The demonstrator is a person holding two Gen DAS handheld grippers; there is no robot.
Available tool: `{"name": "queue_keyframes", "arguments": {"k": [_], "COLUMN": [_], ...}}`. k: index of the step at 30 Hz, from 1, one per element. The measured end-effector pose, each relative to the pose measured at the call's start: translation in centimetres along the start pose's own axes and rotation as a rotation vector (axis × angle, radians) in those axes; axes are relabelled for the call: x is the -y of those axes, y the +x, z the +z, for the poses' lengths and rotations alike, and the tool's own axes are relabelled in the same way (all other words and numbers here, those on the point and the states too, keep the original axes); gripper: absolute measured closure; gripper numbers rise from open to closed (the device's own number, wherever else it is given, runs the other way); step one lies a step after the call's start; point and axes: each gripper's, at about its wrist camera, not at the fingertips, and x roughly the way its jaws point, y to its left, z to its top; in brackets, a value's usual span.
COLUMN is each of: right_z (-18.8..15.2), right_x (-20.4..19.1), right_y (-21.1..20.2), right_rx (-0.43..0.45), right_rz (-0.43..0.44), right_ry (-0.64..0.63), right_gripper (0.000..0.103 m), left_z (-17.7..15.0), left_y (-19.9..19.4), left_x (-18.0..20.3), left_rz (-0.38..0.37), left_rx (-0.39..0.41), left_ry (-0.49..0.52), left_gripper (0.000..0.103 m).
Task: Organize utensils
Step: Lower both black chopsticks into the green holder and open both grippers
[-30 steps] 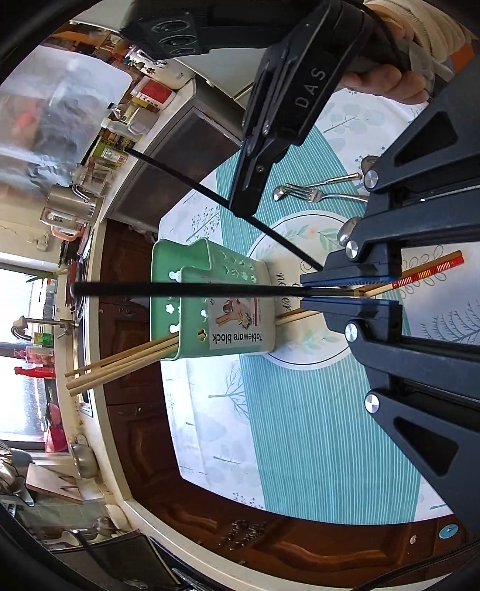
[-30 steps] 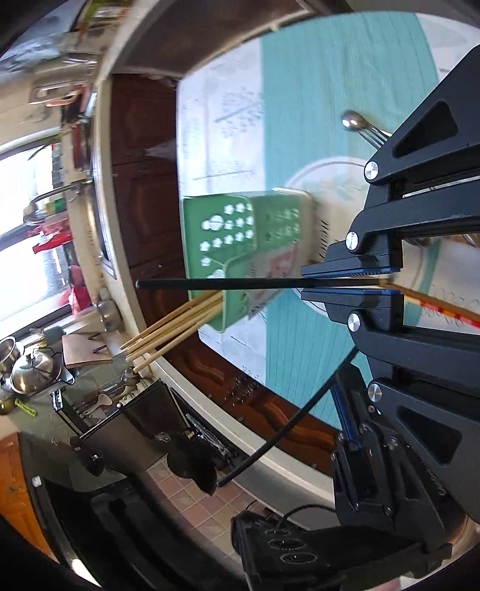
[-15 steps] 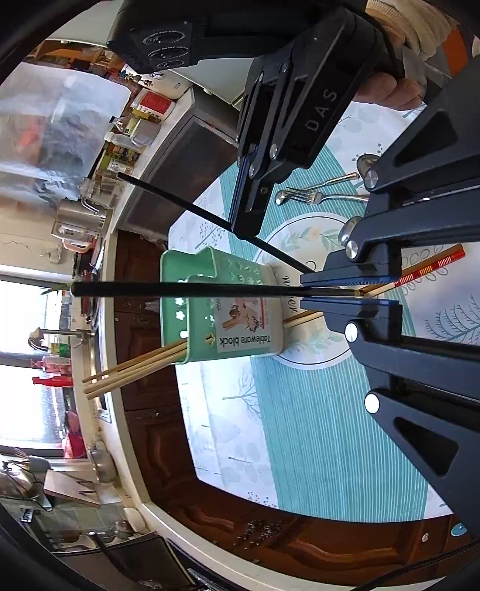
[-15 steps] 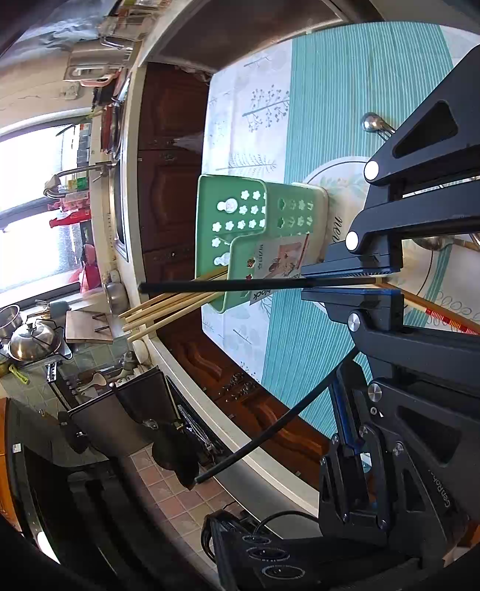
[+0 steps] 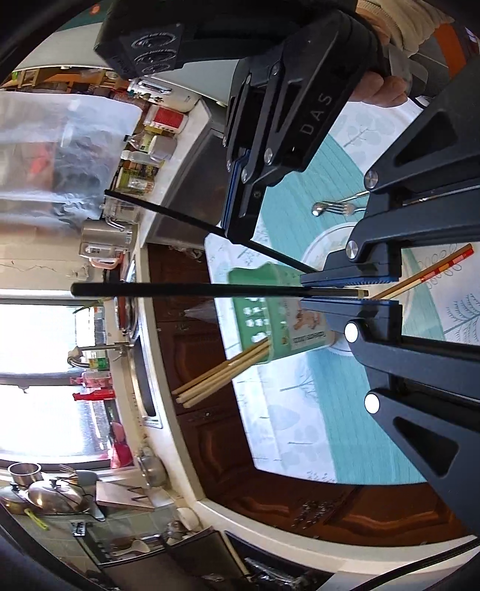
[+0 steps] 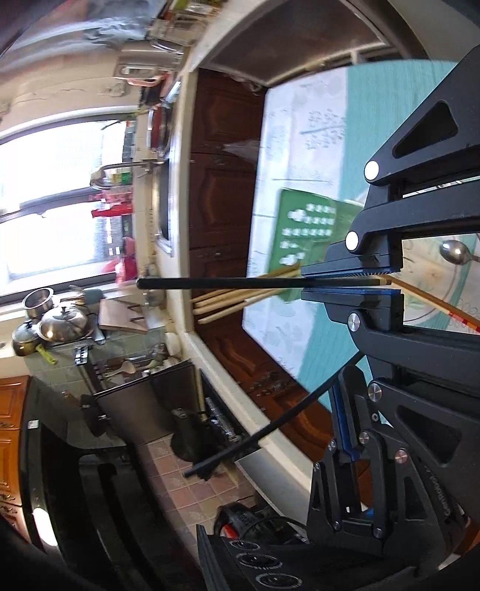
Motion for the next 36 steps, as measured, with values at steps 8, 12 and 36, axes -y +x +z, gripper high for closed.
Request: {"name": "queue_keyframes", "arguments": {"k": [8, 12, 36], "right_z": [5.9, 8.6, 9.4], "right_x": [-0.1, 0.1, 4.2], "right_y": [-3.1, -3.5, 15.0], "right_rx": [0.111, 0.152, -0.124], "right_rz": [-0.001, -0.018, 0.009], "right_ry": [0.001, -0.004, -0.004], "right_gripper": [0.098, 0.098, 0.097], "left_z": [6.6, 8.7, 6.1], "left_y": [-1.6, -0.6, 11.7], "left_x": [-1.2, -2.0, -7.8], "left_rz": [0.040, 0.051, 0.021], "left_rx": [0.118, 0.137, -0.028], "left_ry": [-0.014, -0.038, -0.199], "left_gripper": [0.100, 0.100, 0.082]}}
